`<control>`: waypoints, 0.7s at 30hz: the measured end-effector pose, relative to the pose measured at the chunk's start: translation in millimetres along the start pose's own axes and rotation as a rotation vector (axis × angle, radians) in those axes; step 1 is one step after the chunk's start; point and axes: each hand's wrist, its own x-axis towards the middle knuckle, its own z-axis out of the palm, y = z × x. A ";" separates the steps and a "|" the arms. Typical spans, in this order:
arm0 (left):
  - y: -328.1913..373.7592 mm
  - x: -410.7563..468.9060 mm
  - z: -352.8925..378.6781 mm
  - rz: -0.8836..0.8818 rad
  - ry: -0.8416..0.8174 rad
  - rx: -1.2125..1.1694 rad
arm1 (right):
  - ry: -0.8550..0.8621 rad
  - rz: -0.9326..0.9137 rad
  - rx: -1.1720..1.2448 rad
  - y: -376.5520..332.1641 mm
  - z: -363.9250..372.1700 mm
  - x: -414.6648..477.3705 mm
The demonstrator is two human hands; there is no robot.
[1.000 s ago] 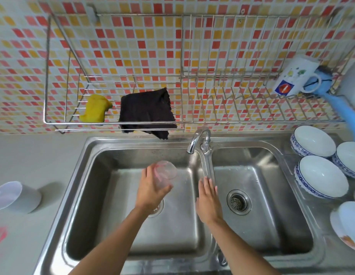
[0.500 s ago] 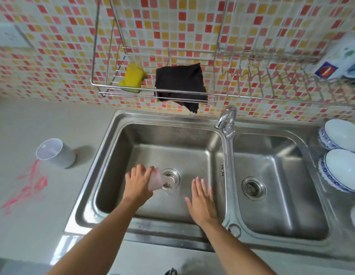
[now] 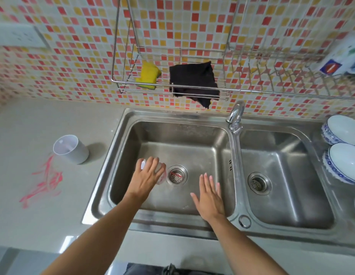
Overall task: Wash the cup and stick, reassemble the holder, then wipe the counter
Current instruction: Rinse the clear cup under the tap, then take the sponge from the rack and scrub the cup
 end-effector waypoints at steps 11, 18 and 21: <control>-56.1 4.4 -7.3 -0.424 -0.022 -0.400 | 0.692 -0.291 0.532 -99.5 -139.2 41.3; -83.9 33.5 -35.9 -0.569 0.179 -0.719 | 0.800 -0.352 0.462 -191.3 -294.0 129.9; -101.8 40.3 -43.5 -0.502 0.206 -0.747 | 0.489 -0.216 0.318 -214.5 -316.2 170.8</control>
